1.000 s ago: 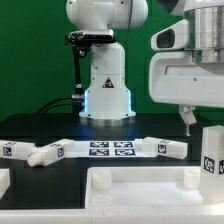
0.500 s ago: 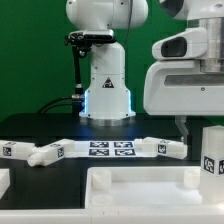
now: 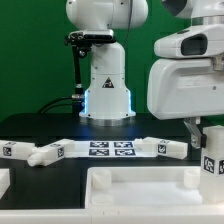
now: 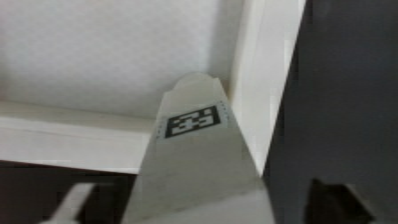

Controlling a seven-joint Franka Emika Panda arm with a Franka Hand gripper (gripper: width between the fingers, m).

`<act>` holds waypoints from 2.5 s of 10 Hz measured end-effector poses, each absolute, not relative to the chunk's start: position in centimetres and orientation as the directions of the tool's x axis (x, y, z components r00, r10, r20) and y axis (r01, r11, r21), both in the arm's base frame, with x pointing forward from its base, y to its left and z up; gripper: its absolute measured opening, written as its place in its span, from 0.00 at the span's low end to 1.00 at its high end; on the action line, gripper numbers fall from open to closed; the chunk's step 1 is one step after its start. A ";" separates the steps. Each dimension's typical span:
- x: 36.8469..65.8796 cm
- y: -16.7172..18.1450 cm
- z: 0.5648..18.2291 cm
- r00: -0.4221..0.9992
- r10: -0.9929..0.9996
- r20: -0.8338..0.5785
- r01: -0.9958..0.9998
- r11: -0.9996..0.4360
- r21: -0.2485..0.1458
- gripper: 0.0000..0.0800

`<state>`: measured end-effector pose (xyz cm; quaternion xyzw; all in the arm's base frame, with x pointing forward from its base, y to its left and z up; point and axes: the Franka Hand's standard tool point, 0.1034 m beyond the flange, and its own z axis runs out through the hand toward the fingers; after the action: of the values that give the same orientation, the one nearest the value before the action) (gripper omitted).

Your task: Assemble desk

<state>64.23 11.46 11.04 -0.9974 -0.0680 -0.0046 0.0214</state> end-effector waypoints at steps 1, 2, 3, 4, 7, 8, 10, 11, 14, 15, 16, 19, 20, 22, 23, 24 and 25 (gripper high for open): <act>64.2 11.4 11.0 0.996 0.085 0.010 0.085 -0.995 -0.043 0.49; 64.4 11.4 11.0 1.000 -0.016 0.015 -0.015 -0.999 -0.044 0.36; 64.5 11.3 11.0 0.994 -0.101 0.035 -0.100 -0.994 -0.048 0.36; 64.4 11.3 11.0 0.972 -0.230 0.045 -0.228 -0.972 -0.051 0.36; 64.2 11.3 10.9 0.806 -0.591 0.034 -0.589 -0.806 -0.059 0.36; 64.2 11.2 10.9 0.767 -0.640 0.030 -0.638 -0.767 -0.062 0.36; 64.2 11.1 11.0 0.632 -0.775 0.012 -0.773 -0.631 -0.071 0.36; 64.1 11.0 11.0 0.424 -0.905 -0.006 -0.903 -0.422 -0.083 0.36; 63.8 11.3 10.9 0.021 -0.997 -0.071 -0.994 -0.013 -0.110 0.36; 63.8 11.4 10.9 -0.023 -0.997 -0.080 -0.994 0.031 -0.107 0.36; 63.7 11.3 10.8 0.053 -0.996 -0.071 -0.993 -0.045 -0.110 0.36; 63.5 11.1 10.6 0.561 -0.827 -0.021 -0.823 -0.556 -0.117 0.71; 63.1 11.4 10.5 0.674 -0.739 -0.028 -0.737 -0.669 -0.099 0.79; 63.2 11.3 10.6 0.741 -0.672 -0.013 -0.669 -0.736 -0.103 0.81; 63.2 11.4 10.6 0.833 -0.554 0.007 -0.551 -0.830 -0.086 0.81; 63.4 12.0 11.0 0.946 -0.320 0.051 -0.318 -0.947 -0.041 0.81; 63.5 12.6 11.2 0.983 -0.168 0.071 -0.165 -0.986 -0.039 0.81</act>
Offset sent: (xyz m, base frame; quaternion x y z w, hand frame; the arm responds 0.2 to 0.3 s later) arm -0.0022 -0.0031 -0.0015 -0.0449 0.0715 0.2579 0.9625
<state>63.49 12.60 11.15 -0.9957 0.0835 -0.0368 0.0163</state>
